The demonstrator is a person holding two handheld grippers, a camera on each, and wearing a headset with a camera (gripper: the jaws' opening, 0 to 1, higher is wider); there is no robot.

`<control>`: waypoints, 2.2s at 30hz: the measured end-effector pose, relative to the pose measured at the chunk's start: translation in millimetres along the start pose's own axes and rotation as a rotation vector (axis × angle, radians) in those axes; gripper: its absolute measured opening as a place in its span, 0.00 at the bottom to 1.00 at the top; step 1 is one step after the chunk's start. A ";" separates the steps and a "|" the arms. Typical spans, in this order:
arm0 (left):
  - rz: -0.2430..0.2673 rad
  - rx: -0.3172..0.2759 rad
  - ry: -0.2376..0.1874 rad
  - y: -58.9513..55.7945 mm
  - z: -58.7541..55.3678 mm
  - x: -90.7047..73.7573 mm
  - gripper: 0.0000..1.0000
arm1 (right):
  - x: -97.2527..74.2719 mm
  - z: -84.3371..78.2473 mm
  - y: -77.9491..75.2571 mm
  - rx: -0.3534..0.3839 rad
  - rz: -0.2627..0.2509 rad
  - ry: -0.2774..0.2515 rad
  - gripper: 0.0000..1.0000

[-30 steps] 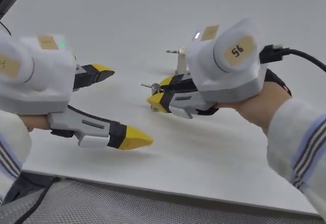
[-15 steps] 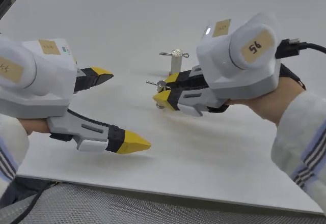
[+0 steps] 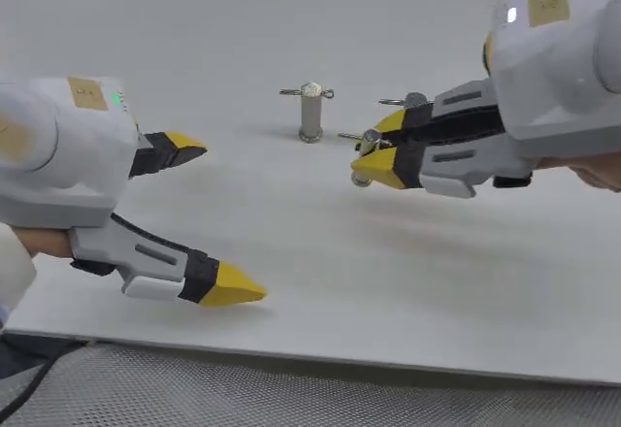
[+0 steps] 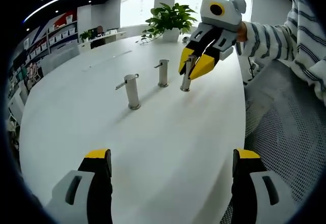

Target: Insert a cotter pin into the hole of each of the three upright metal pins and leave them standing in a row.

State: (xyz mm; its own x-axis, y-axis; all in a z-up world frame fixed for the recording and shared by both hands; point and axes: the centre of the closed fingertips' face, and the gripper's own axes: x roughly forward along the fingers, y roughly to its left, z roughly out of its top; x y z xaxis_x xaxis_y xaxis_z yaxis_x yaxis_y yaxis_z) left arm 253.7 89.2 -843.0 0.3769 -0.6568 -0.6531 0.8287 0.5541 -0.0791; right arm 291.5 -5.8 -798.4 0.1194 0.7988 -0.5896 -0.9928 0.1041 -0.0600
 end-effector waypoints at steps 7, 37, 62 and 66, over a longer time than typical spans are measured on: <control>0.009 0.004 0.010 1.0 -0.3 -2.8 0.99 | -29.2 -36.0 -19.4 -0.015 -0.017 0.023 0.09; 0.052 -0.074 0.033 -1.9 -7.7 -12.0 0.99 | -55.3 -96.5 -84.0 -0.034 0.023 0.082 0.09; 0.052 -0.103 0.043 -8.2 -9.8 -11.5 0.97 | -55.3 -96.2 -95.0 -0.006 0.050 0.077 0.13; 0.058 -0.103 0.040 -7.8 -8.9 -12.1 0.97 | -54.3 -96.3 -93.8 -0.001 0.046 0.079 0.19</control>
State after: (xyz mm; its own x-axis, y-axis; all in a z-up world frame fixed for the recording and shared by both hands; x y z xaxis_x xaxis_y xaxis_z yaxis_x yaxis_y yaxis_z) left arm 239.0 97.3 -841.2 0.4047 -0.6023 -0.6881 0.7579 0.6419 -0.1160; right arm 376.8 -116.0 -838.2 0.0726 0.7537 -0.6532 -0.9972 0.0682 -0.0322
